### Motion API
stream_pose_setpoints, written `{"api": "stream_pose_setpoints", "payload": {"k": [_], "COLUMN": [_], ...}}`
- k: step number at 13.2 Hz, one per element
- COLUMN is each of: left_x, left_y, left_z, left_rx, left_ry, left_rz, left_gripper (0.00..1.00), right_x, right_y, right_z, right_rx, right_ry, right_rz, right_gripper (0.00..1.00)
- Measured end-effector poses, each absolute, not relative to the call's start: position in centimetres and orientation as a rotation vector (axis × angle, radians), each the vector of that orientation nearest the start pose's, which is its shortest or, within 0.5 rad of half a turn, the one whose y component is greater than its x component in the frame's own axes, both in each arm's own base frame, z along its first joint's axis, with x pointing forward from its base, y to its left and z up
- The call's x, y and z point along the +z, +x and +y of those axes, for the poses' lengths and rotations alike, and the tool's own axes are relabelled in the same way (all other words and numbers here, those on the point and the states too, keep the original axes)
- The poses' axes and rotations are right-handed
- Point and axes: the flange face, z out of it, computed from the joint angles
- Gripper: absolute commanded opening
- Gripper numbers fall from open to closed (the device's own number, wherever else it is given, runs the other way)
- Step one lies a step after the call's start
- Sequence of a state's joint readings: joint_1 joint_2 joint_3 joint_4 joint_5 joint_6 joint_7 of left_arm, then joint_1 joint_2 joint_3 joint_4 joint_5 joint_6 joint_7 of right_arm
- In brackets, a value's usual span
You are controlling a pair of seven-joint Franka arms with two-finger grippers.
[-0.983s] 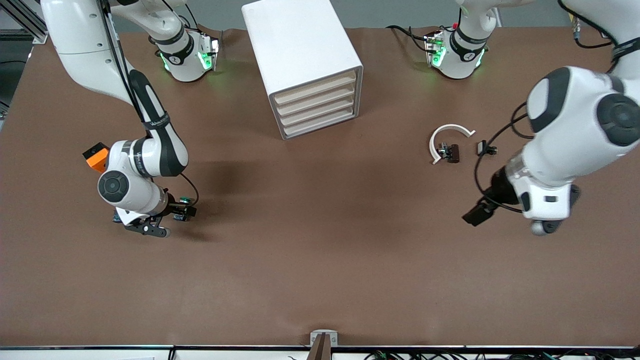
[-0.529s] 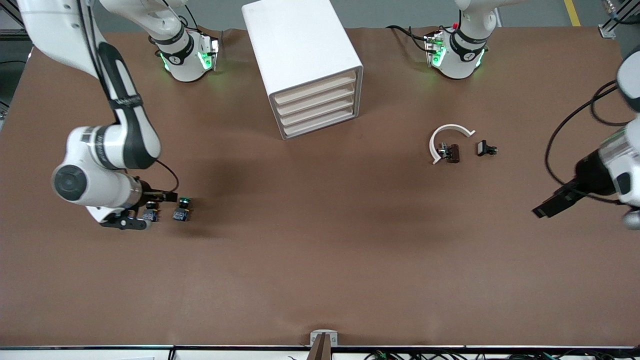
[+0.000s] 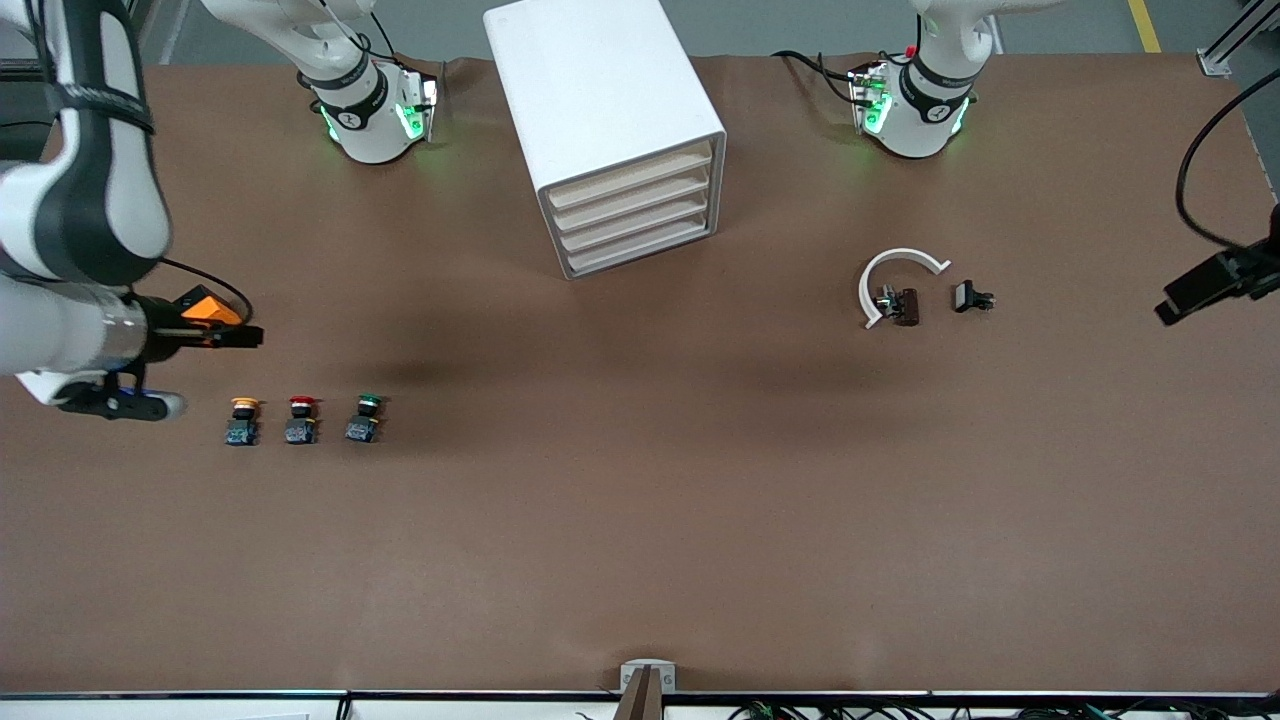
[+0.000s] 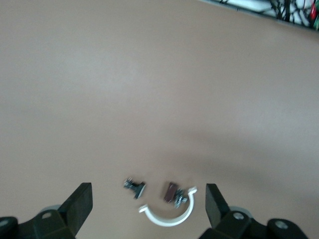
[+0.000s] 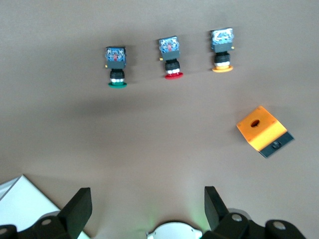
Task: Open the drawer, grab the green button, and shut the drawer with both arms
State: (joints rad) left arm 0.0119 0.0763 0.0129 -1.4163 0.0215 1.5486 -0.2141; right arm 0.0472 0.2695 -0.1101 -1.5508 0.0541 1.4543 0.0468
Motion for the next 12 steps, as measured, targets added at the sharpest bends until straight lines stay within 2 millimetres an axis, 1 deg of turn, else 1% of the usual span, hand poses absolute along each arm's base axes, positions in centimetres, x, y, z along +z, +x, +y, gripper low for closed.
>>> {"api": "stream_pose_setpoints", "payload": {"k": [2, 4, 6, 7, 9, 12], "left_x": [65.9, 65.8, 65.7, 65.7, 65.4, 64.8], "left_y": [56.4, 55.3, 54.3, 53.9, 53.4, 52.8], "left_z": [1.7, 1.7, 1.8, 1.7, 1.3, -0.1], "left_rx": [-0.059, -0.039, -0.027, -0.024, -0.009, 0.012], "left_ry": [-3.103, -3.105, -3.107, -3.108, -3.115, -3.117], "left_rz": [-0.319, -0.315, -0.312, -0.308, -0.281, -0.239], "left_gripper": [1.00, 1.00, 1.00, 1.00, 1.00, 1.00], "right_x": [50.5, 53.7, 55.9, 56.4, 56.8, 57.1], "right_y": [59.1, 57.8, 56.6, 56.2, 55.7, 55.2], "right_z": [-4.0, -5.2, -5.7, -6.0, -6.6, -7.5], "right_rx": [0.519, 0.457, 0.432, 0.437, 0.456, 0.469], "right_ry": [-3.052, -3.050, -3.049, -3.054, -3.087, -3.092], "right_rz": [0.144, 0.117, 0.114, 0.118, 0.125, 0.148], "right_gripper": [1.00, 1.00, 1.00, 1.00, 1.00, 1.00]}}
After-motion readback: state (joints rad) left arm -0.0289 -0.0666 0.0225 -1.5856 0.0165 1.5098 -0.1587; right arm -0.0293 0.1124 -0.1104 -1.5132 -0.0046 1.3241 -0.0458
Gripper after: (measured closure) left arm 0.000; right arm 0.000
